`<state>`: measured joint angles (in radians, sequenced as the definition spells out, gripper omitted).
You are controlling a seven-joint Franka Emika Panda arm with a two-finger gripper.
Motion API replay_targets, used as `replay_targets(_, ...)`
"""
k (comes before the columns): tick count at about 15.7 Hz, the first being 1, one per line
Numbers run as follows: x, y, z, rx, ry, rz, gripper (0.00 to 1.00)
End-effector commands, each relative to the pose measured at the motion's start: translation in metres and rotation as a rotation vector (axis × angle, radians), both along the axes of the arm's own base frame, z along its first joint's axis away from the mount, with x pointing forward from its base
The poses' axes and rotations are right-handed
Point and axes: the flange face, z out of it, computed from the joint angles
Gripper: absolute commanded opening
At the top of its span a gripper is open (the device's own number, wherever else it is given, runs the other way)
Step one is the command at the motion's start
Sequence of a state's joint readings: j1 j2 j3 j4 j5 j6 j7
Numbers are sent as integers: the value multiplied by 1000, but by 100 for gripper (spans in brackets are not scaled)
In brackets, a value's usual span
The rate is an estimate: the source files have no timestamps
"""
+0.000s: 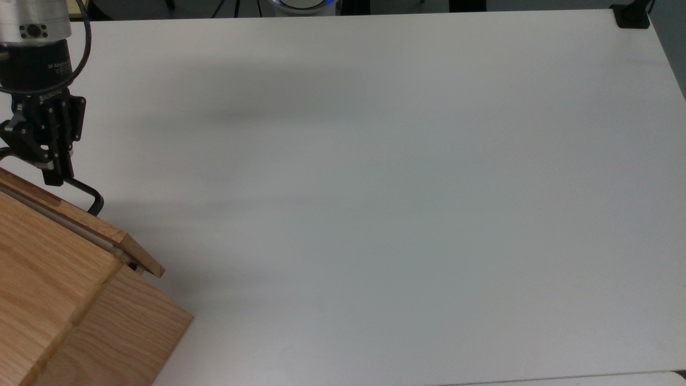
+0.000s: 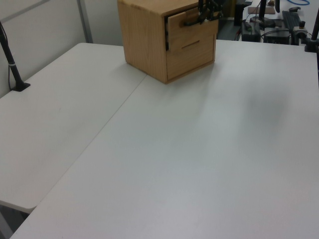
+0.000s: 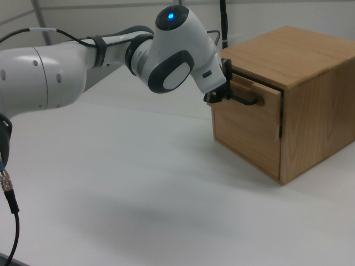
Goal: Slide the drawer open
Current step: 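Pull the handle straight out, sliding the upper drawer open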
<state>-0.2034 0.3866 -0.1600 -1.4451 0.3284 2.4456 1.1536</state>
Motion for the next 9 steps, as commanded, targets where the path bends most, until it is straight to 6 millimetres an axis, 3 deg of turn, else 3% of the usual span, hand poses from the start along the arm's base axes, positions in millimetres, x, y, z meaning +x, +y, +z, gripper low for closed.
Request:
replay_targets(1, -24, 9, 18, -40, 45, 146, 0)
replay_targets(9, -44, 22, 14, -20, 159, 280, 0)
